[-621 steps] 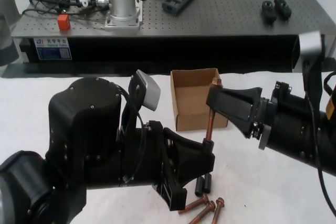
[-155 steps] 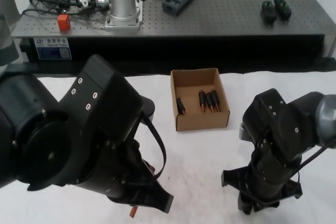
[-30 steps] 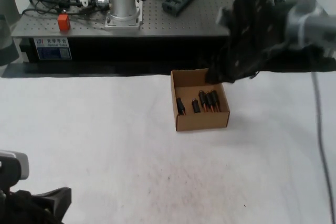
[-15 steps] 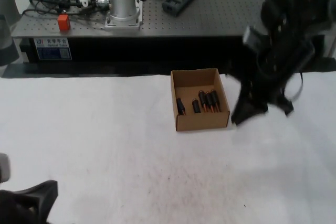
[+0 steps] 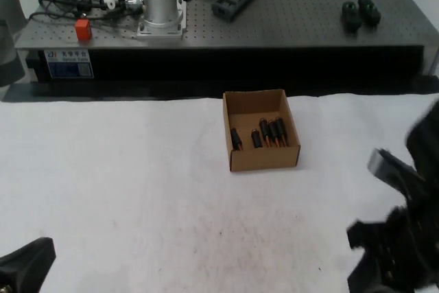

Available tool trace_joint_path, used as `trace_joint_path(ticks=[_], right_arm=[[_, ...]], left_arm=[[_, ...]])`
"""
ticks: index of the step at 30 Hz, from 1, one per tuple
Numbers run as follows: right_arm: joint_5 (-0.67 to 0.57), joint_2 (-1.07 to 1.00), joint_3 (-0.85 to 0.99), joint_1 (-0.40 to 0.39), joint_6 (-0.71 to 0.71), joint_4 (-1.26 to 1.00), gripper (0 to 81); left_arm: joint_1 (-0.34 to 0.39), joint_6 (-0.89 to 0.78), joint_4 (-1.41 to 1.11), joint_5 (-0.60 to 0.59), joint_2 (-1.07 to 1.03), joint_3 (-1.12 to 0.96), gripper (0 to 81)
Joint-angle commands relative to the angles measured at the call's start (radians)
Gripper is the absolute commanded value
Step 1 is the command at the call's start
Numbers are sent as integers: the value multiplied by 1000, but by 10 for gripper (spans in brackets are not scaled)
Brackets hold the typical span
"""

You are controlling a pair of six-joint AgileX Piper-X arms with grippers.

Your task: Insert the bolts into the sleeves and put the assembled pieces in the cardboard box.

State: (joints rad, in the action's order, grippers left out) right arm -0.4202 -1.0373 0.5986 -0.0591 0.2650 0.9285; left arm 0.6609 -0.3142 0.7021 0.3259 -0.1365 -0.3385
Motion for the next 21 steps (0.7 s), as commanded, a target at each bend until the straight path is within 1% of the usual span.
trace_joint_path(ticks=[1,4,7,8,11,14,21], right_arm=[[14,119,-65,-2,32,-101,45],[53,346,-177,-2,34,-203,45],[81,523,-279,-2,34,-273,45],[89,577,-305,-2,34,-288,45],[105,690,-383,-2,53,-428,45],[126,740,-442,-2,52,-472,45],[161,735,-553,-2,52,-590,45]], left_arm=[[2,-23,-1,-25,9,-2,6],[2,-29,0,-24,9,-2,6],[2,-52,0,-27,9,9,6],[2,-60,0,-39,9,15,6],[2,-73,-6,-49,9,34,6],[2,-93,-43,-49,9,58,6],[2,-128,-114,-53,9,116,6]])
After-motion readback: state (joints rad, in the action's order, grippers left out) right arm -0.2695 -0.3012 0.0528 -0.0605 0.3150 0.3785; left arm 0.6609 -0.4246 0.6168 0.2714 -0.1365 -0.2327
